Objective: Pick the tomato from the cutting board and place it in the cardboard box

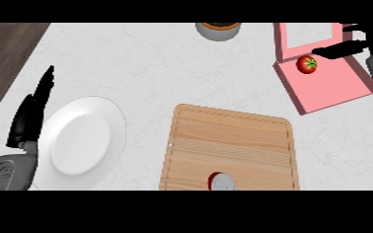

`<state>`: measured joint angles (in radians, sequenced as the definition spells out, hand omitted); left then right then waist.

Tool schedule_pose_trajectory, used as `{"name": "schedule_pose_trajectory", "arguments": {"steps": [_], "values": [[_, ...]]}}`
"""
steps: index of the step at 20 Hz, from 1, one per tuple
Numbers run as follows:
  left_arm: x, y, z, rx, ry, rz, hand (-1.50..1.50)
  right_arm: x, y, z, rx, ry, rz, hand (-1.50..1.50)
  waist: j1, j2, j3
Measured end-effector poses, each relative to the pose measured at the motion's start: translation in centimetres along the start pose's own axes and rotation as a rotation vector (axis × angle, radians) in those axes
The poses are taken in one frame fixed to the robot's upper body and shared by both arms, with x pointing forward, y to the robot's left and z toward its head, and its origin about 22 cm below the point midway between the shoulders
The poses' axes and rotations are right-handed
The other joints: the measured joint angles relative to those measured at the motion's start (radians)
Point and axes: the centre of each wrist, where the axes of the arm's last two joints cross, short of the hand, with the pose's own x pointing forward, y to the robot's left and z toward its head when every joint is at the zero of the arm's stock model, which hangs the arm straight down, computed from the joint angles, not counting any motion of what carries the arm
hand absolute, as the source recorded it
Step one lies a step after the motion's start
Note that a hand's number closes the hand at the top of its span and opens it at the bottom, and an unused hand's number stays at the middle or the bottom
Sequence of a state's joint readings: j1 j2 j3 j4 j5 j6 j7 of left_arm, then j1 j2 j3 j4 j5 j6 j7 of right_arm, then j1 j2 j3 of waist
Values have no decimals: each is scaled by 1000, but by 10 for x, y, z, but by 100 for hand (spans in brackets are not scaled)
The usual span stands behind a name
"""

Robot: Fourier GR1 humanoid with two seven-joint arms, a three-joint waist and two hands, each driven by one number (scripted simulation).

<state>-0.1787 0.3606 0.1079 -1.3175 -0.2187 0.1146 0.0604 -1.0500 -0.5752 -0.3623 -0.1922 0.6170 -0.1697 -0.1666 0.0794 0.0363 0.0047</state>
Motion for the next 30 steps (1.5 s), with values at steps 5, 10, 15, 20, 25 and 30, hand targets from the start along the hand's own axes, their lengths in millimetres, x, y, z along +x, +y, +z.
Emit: {"name": "schedule_pose_trajectory", "arguments": {"steps": [5, 10, 15, 20, 25, 30], "values": [[2, 2, -1, -3, -7, -4, 0, 1, -4, -1, -70, -68, -69, -150, 1, -1, 1], [2, 1, 0, -3, 1, -3, 0, 2, -20, -3, -184, -124, -203, -150, -8, -4, 1], [-5, 3, 2, 10, 13, 1, 0, -14, -48, -1, -265, -148, -331, -150, -18, -8, 0], [-10, 8, 3, 15, 25, -3, 0, -49, -88, 10, -299, -147, -414, -150, -33, -13, -1], [-7, 13, 2, 21, 27, -3, 0, -91, -125, 31, -340, -111, -438, -150, -42, -17, 0], [-8, 9, 5, 26, 40, -4, 0, -131, -164, 61, -355, -84, -416, -150, -47, -18, 1]]}}
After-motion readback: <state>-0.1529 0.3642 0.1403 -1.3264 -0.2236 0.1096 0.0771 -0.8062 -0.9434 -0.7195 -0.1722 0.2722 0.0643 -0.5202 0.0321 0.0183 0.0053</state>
